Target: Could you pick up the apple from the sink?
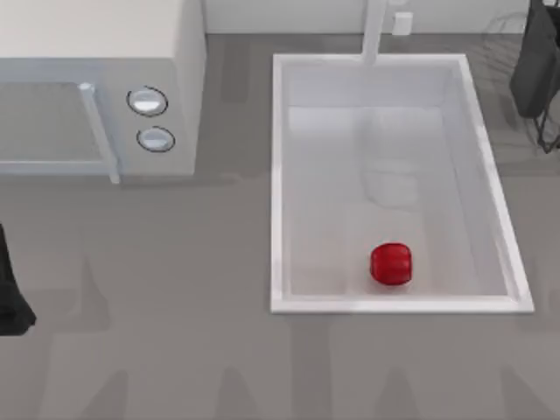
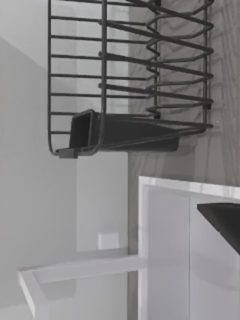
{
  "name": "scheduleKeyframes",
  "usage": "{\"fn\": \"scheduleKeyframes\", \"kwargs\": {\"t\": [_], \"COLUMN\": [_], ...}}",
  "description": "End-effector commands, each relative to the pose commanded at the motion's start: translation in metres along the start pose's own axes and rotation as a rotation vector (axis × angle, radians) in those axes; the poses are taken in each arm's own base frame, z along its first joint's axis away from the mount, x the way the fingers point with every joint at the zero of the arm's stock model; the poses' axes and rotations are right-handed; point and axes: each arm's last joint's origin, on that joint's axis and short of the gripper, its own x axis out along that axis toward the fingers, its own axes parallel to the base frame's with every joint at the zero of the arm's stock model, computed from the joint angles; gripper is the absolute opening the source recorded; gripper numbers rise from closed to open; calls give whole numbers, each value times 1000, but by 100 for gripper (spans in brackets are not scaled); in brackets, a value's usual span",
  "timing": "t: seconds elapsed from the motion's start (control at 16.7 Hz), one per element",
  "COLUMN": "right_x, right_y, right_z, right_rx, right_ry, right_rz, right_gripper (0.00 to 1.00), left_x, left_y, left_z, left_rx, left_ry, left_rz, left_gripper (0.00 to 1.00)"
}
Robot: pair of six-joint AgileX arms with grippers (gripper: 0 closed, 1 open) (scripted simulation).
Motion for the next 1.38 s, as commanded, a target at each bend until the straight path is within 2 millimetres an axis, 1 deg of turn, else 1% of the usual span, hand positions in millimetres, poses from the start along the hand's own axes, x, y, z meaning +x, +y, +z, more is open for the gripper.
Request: {"fn": "scheduleKeyframes", "kwargs": {"t": [0.9,1.02,1.2,1.38], "right_x": [0,1,7,25], "right_y": [0,2,6,15], "right_z": [2,11,36,67], "right_rx": [3,16,52,93], "right_ry": [7,42,153,328], "right_rz": [3,16,50,90], "right_gripper": [100,100,100,100], "left_x": [0,0,0,0], "left_y": [0,0,0,0], "left_z": [0,0,0,0], "left_rx": [0,0,0,0], "left_ry": [0,0,0,0], "left_rz": [0,0,0,0], "left_gripper": [100,100,100,100]}}
